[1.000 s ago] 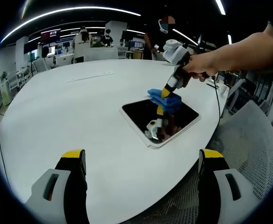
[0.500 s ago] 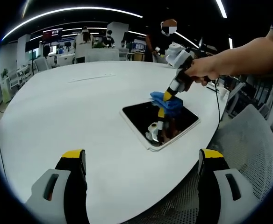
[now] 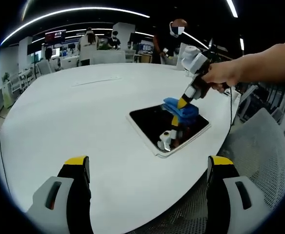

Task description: Wipe the mirror surface with the cleaning cloth until all visible marks leave the cleaned area.

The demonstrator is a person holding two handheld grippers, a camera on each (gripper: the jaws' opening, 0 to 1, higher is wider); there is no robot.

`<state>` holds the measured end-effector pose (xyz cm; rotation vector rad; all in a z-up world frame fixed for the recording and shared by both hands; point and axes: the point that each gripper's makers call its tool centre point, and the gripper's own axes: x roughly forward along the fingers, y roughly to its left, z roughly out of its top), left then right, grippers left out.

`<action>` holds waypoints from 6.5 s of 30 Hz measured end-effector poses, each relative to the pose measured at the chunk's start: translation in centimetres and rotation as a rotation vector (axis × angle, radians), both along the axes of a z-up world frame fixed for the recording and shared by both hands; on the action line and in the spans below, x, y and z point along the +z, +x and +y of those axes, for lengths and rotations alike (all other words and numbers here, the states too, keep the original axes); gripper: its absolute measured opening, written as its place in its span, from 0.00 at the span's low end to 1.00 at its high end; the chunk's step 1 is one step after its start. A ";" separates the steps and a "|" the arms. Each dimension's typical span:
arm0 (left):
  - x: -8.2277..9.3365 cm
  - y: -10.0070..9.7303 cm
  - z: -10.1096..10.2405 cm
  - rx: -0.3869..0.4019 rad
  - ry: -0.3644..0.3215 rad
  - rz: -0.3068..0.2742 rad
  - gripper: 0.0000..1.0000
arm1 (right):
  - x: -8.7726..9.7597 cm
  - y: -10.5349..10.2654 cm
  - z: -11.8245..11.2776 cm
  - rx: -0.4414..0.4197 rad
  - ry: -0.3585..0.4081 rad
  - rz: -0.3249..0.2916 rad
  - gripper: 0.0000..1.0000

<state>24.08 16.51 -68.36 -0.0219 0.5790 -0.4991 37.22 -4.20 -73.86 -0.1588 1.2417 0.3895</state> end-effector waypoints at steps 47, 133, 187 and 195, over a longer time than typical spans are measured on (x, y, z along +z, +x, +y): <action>3.6 1.5 -0.2 0.017 -0.010 -0.091 0.99 | -0.1 -7.5 -0.4 -0.068 0.090 0.028 0.00; 0.9 0.8 0.2 0.034 0.040 -0.025 0.99 | -0.2 -7.7 -5.3 -0.053 0.149 0.042 0.00; 0.3 1.1 2.3 0.108 0.076 -0.030 0.99 | -0.1 4.6 -4.2 -0.045 0.111 -0.043 0.00; 0.5 1.4 3.0 0.149 0.076 -0.050 0.99 | 2.7 4.3 -5.6 -0.049 0.129 -0.107 0.00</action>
